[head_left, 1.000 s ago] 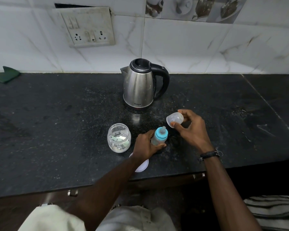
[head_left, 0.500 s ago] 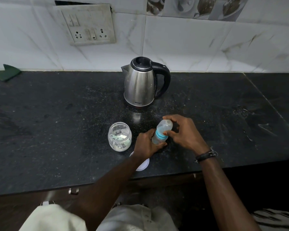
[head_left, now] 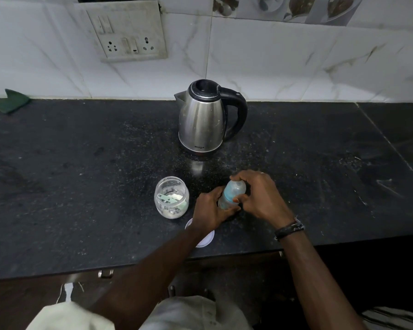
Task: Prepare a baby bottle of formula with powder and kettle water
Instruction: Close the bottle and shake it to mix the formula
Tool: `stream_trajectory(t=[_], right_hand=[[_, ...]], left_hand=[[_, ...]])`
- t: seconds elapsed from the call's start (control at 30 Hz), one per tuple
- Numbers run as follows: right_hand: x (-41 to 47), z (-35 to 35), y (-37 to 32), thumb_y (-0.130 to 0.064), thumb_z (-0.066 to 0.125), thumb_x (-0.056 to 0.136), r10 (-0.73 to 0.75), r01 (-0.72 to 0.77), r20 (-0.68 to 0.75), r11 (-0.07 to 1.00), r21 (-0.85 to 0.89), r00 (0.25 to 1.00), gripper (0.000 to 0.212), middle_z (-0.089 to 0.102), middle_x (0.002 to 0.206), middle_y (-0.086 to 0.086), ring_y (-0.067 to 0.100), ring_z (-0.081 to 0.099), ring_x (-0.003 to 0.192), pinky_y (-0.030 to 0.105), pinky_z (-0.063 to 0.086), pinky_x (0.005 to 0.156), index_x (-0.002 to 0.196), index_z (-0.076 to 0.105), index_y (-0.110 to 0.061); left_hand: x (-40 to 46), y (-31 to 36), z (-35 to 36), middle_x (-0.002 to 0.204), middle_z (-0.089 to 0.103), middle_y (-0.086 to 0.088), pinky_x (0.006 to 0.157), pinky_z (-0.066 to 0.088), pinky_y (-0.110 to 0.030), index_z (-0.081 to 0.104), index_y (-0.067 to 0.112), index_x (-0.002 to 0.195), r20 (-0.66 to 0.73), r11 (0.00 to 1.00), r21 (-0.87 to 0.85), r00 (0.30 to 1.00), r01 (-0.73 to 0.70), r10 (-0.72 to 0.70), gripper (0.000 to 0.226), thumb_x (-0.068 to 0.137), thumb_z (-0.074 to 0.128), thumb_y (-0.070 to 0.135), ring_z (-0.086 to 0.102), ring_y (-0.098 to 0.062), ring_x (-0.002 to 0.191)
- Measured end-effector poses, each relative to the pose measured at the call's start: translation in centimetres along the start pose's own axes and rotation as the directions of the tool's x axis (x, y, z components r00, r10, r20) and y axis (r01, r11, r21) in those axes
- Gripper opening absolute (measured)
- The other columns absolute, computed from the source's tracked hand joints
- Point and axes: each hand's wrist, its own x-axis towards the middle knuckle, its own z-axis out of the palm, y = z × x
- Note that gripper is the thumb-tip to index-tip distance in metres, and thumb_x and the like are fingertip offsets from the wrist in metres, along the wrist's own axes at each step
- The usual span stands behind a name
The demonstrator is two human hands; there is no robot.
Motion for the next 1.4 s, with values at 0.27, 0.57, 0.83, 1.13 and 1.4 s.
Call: stream_trajectory(t=[0.27, 0.57, 0.83, 1.13, 1.4], right_hand=[[-0.3, 0.4, -0.4, -0.016, 0.086, 0.064, 0.031, -0.030, -0.052, 0.999, 0.015, 0.998, 0.056, 0.072, 0.116, 0.000, 0.023, 0.066, 0.107, 0.039, 0.053, 0.093, 0.117, 0.069, -0.021], [-1.7, 1.4, 0.1, -0.016, 0.079, 0.076, 0.018, -0.017, -0.061, 1.000, 0.020, 0.998, 0.058, 0.062, 0.127, -0.003, 0.019, 0.056, 0.116, 0.039, 0.048, 0.099, 0.128, 0.057, -0.026], [-1.8, 1.0, 1.1, -0.019, 0.088, 0.070, 0.093, -0.081, -0.043, 0.973, 0.215, 0.995, 0.079, 0.065, 0.120, -0.006, 0.010, 0.062, 0.110, 0.036, 0.054, 0.095, 0.139, 0.049, -0.022], [-2.3, 3.5, 2.6, -0.026, 0.091, 0.068, 0.140, -0.151, 0.065, 0.959, 0.239, 0.988, 0.078, 0.066, 0.128, -0.003, 0.011, 0.060, 0.116, 0.031, 0.050, 0.098, 0.137, 0.054, -0.018], [-1.9, 6.2, 2.8, -0.015, 0.089, 0.069, 0.266, -0.241, -0.008, 0.888, 0.392, 0.964, 0.065, 0.070, 0.120, 0.000, 0.015, 0.066, 0.108, 0.039, 0.055, 0.094, 0.127, 0.060, -0.015]], left_hand=[[-0.2, 0.5, 0.1, 0.092, 0.077, 0.005, 0.070, 0.058, -0.036, 0.071, 0.017, 0.113, -0.033, 1.000, 0.027, 0.999, -0.003, 0.004, 0.057, 0.070, 0.083, 0.053, 0.072, -0.004, 0.083], [-0.4, 1.5, -0.2, 0.101, 0.077, 0.004, 0.078, 0.058, -0.043, 0.065, 0.021, 0.124, 0.023, 0.995, 0.087, 0.999, 0.043, -0.045, 0.066, 0.071, 0.078, 0.060, 0.072, -0.008, 0.092], [-1.9, 3.9, -1.1, 0.163, 0.034, 0.002, 0.122, 0.031, -0.035, 0.025, 0.014, 0.159, 0.068, 0.996, 0.083, 0.997, -0.029, 0.024, 0.138, 0.047, 0.097, 0.051, 0.028, -0.011, 0.151], [-3.6, 10.5, -5.7, 0.155, 0.039, -0.026, 0.121, 0.030, -0.046, 0.038, -0.013, 0.144, -0.267, 0.819, 0.261, 0.778, -0.510, 0.569, 0.085, 0.087, 0.077, 0.036, 0.024, -0.043, 0.151], [-3.8, 2.6, -15.2, 0.149, 0.051, -0.019, 0.120, 0.033, -0.033, 0.055, -0.004, 0.137, -0.530, 0.893, 0.445, 0.784, -0.068, 0.323, 0.039, 0.102, 0.053, 0.013, 0.032, -0.031, 0.150]])
